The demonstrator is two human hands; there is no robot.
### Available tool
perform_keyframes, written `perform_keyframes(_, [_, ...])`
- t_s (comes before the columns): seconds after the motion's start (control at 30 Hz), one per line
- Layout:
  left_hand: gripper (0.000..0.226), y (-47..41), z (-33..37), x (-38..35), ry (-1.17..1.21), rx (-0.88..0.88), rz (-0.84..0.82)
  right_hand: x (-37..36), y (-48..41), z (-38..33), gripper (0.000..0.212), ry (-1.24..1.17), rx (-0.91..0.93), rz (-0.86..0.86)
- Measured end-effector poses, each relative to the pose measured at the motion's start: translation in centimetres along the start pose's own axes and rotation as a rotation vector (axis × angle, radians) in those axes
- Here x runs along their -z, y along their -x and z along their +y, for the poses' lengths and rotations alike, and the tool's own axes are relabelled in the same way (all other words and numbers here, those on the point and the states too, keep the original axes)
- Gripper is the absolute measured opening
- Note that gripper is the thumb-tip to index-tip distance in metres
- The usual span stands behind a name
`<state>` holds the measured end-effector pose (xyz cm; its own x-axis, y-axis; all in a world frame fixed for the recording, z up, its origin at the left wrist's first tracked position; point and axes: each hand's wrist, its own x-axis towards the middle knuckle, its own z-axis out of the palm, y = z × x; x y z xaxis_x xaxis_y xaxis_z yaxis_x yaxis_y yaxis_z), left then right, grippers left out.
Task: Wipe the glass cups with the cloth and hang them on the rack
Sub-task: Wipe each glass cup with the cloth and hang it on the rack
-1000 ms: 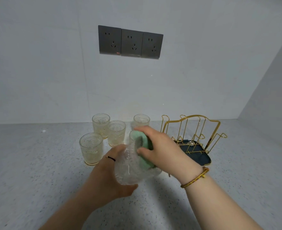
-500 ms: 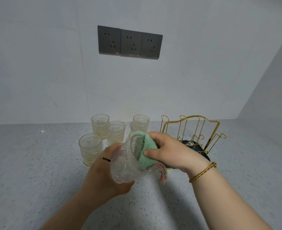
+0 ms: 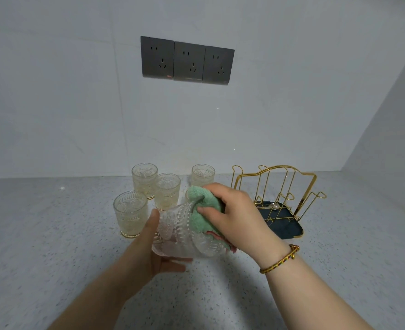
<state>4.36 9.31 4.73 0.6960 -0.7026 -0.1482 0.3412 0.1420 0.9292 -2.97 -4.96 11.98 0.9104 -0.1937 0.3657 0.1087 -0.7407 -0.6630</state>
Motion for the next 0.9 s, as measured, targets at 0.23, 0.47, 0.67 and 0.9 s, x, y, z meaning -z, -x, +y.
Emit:
perform_keyframes(0.23, [0.077, -0.1, -0.5, 0.9, 0.047, -0.141, 0.000, -0.6, 0.0, 2.0, 0.007, -0.208, -0.298, -0.038])
perform_keyframes(0.47, [0.068, 0.3, 0.0, 0.0, 0.258, 0.125, -0.164, -0.5, 0.4, 0.7, 0.020, 0.029, 0.071, -0.005])
perform_keyframes(0.67, [0.089, -0.3, -0.2, 0.2, 0.256, -0.065, -0.135, -0.7, 0.3, 1.2, 0.010, -0.091, -0.132, 0.020])
perform_keyframes(0.9, [0.043, -0.2, 0.6, 0.4, 0.285, -0.012, -0.142, -1.2, 0.7, 1.9, 0.014, -0.260, -0.201, 0.003])
